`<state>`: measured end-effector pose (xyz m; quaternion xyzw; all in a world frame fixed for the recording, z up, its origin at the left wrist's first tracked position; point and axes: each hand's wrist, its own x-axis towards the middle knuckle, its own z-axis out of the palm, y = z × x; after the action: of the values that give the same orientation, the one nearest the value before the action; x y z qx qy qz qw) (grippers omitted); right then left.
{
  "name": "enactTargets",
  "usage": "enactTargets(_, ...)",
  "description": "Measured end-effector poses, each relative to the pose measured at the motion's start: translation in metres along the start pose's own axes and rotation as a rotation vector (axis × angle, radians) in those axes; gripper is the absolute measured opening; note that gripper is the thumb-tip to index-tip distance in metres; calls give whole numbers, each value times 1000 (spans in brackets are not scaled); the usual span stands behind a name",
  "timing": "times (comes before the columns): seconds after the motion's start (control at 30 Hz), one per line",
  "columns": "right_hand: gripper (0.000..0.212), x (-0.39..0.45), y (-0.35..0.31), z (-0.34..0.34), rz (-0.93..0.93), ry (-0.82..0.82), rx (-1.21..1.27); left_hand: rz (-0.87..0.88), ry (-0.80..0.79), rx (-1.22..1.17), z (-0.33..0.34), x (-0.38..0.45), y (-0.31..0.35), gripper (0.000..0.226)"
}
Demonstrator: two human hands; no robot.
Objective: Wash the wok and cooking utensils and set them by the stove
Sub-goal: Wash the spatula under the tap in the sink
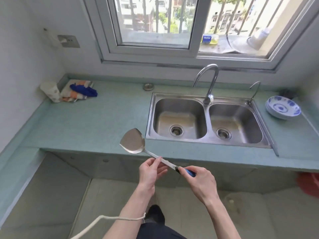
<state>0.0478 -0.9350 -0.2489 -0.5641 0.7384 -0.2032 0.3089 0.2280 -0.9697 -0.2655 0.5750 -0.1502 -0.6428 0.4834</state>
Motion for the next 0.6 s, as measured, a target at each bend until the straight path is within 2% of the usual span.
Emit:
enactTargets(0.17,41,84,-17,-25,44,38,-21,-40,-59,-16,57,70,43,11)
enactTargets(0.37,39,152,-15,-50,82,78,-38,-108,-64,11,117,129,65,21)
enactTargets(0.6,43,225,6,-88,80,-51,-107,-89,42,31,178,175,56,19)
